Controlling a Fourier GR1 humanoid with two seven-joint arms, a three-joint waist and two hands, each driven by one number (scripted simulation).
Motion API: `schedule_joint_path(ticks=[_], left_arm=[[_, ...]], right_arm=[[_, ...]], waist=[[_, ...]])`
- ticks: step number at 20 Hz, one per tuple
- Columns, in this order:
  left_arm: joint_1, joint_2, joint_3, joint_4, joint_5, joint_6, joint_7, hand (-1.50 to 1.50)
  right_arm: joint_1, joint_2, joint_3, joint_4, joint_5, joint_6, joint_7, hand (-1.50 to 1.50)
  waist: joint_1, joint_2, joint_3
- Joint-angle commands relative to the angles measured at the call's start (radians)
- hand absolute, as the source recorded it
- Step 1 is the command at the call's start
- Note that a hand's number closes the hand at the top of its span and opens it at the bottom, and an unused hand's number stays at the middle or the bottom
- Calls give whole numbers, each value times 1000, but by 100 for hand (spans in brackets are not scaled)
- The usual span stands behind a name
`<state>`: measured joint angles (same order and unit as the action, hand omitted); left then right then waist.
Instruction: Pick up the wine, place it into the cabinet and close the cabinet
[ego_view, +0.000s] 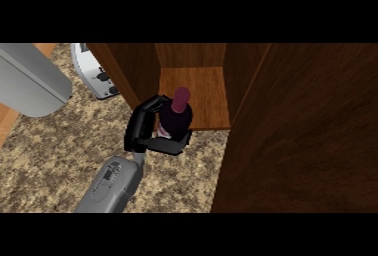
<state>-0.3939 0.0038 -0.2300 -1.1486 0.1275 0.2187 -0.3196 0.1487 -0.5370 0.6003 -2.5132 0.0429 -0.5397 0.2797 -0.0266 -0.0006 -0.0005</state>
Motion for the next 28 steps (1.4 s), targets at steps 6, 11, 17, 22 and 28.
schedule_joint_path(ticks=[6,11,17,22,28], left_arm=[[-198,-4,-9,234,96,47,-33,150],[-286,-4,-32,342,186,67,-75,150],[-450,-4,3,542,247,65,-112,150],[-481,-4,-57,639,244,130,-127,150],[-579,-4,1,784,257,141,-104,150]], right_arm=[[97,-10,73,-213,20,4,41,-150],[119,-37,-18,-209,-70,34,7,-150],[76,-14,6,-165,-67,47,-6,-150],[123,4,42,-148,-60,49,-80,-150],[150,-19,30,-179,-72,60,-76,-150]], waist=[[-21,1,-1],[-25,4,0],[-41,14,-1],[-48,12,0],[-56,15,-1]])
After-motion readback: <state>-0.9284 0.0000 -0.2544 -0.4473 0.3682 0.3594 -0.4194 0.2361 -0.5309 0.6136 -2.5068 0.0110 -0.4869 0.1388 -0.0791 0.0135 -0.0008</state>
